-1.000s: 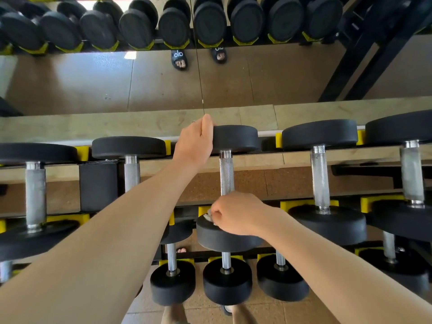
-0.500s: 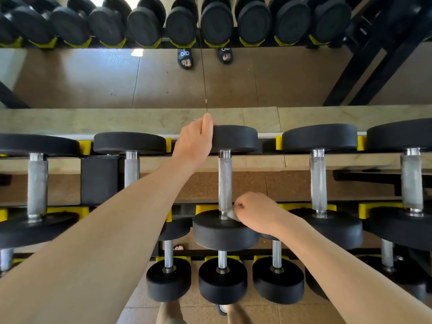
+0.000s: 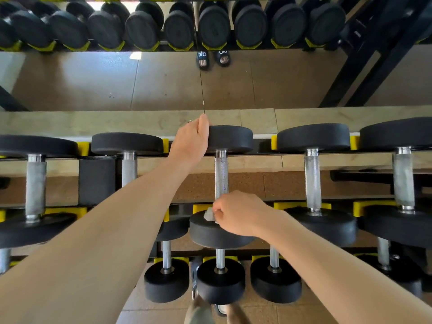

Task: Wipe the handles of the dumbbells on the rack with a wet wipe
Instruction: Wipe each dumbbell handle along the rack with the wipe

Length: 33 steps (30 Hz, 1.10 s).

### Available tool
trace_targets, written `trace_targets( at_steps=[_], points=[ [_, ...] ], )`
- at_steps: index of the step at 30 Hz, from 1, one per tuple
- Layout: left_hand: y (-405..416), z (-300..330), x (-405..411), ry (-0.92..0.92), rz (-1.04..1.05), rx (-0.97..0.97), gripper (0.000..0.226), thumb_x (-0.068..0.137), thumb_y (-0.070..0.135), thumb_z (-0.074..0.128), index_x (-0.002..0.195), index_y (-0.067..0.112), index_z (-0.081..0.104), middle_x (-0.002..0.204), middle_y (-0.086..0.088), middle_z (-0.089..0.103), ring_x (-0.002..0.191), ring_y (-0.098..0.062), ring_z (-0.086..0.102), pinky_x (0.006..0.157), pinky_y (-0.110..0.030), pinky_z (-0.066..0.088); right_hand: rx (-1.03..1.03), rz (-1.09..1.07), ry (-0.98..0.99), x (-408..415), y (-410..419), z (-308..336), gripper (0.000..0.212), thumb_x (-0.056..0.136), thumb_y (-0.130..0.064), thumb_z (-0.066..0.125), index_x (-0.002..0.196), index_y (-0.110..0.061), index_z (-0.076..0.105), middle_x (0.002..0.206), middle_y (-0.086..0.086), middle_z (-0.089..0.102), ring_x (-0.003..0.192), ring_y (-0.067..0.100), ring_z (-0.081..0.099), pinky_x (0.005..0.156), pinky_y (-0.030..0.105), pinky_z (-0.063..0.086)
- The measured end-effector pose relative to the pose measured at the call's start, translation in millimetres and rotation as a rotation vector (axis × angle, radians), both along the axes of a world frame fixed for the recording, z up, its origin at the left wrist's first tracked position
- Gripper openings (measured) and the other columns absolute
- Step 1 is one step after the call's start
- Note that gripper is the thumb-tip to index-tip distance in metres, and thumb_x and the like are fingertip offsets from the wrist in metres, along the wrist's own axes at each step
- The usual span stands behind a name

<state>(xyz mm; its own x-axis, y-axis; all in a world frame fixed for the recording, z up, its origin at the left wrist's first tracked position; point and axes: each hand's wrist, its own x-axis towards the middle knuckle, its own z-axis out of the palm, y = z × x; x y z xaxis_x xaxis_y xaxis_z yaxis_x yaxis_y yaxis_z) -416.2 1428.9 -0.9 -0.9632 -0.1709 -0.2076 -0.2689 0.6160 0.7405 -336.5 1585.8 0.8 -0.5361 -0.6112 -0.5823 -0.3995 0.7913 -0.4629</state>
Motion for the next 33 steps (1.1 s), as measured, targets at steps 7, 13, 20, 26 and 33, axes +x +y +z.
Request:
trace_targets(
  at_steps=[7, 13, 20, 26, 33],
  points=[
    [-0.6, -1.0, 1.3, 0.014, 0.033, 0.005, 0.055, 0.109, 0.038, 0.019, 0.095, 0.003, 0.058, 0.088, -0.016, 0.061, 0.084, -0.029, 0.057, 0.078, -0.051, 0.052, 0.191, -0.172, 0.047, -7.0, 20.8, -0.1, 0.027, 0.1, -0.033, 0.041, 0.098, -0.017, 0.063, 0.082, 0.0, 0.062, 0.076, 0.016, 0.062, 0.066, 0.029, 0.05],
    [-0.3, 3.1, 0.6, 0.005, 0.007, -0.065, 0.05, 0.109, 0.037, 0.019, 0.091, 0.006, 0.055, 0.083, -0.012, 0.059, 0.082, -0.029, 0.058, 0.079, -0.054, 0.055, 0.04, -0.305, -0.166, -0.7, 11.5, 1.3, 0.029, 0.1, -0.027, 0.046, 0.075, -0.019, 0.056, 0.066, -0.008, 0.05, 0.062, 0.006, 0.05, 0.056, 0.018, 0.036],
    [7.5, 16.5, -6.0, 0.084, -0.1, -0.384, 0.034, 0.109, 0.022, 0.028, 0.09, 0.009, 0.053, 0.078, -0.01, 0.057, 0.078, -0.033, 0.058, 0.067, -0.046, 0.05, -0.183, -0.456, 0.052, -0.4, 34.4, 24.4, 0.029, 0.104, -0.029, 0.04, 0.119, -0.022, 0.063, 0.085, -0.012, 0.061, 0.064, -0.001, 0.05, 0.054, 0.012, 0.034],
    [95.9, 35.1, -23.4, 0.325, -0.317, -0.322, 0.039, 0.11, 0.031, 0.031, 0.136, 0.019, 0.058, 0.12, -0.001, 0.068, 0.108, -0.02, 0.063, 0.091, -0.038, 0.05, 0.007, -0.354, 0.553, -37.8, 117.9, 25.8, 0.028, 0.104, -0.032, 0.036, 0.127, -0.027, 0.051, 0.089, -0.003, 0.067, 0.07, 0.014, 0.063, 0.063, 0.031, 0.055],
    [206.7, 26.1, -48.8, 0.102, -0.442, -0.151, 0.045, 0.11, 0.037, 0.023, 0.1, 0.017, 0.062, 0.103, -0.006, 0.065, 0.102, -0.028, 0.059, 0.076, -0.037, 0.038, 0.164, 0.005, 0.726, -74.5, 169.2, 21.1, 0.02, 0.094, -0.014, 0.054, 0.113, -0.015, 0.06, 0.098, 0.005, 0.071, 0.084, 0.024, 0.068, 0.065, 0.035, 0.054]
  ],
)
